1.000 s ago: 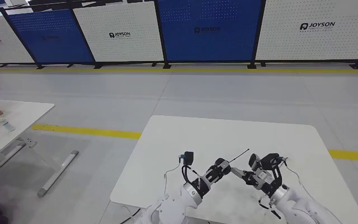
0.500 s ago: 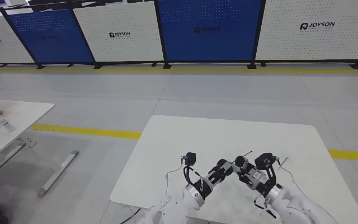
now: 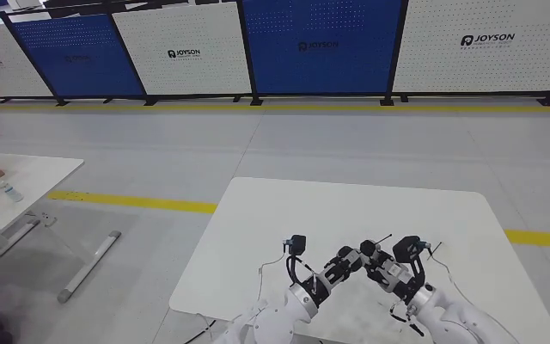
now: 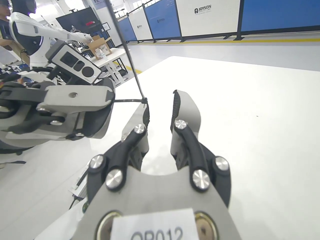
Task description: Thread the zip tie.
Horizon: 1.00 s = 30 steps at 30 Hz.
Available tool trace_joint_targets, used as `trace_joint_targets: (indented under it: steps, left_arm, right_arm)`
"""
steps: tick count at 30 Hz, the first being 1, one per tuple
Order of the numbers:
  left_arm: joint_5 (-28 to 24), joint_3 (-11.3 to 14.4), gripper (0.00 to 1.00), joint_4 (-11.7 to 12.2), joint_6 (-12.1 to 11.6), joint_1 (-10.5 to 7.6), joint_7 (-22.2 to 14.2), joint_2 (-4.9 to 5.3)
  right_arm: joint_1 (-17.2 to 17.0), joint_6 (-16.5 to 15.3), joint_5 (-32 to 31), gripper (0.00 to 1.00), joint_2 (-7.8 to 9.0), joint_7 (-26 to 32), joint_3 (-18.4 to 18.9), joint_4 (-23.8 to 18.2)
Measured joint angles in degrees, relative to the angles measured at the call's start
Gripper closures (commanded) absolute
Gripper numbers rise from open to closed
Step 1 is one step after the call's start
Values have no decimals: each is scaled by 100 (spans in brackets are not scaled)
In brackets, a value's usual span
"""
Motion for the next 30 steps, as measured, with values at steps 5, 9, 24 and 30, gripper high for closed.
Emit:
trace_joint_targets:
  steps: [5,9,24,30]
  left_arm:
    - [-26,3,100,10,-11,-6,50,-3]
    - [-46,-32,100,-4,-30,16,90,3]
    - [-286,-148,100,-46,-66,124,-50,35]
    - [-282,-148,100,-46,-66,123,-42,34]
  right_arm:
    - [20,0,-103,0,44,-136,30,141]
    - [-23,55,-283,0,28,-262,161,292]
    - [-882,176,-487,0,136,-628,840,-228]
    - [-883,180,-486,0,134,-632,841,-228]
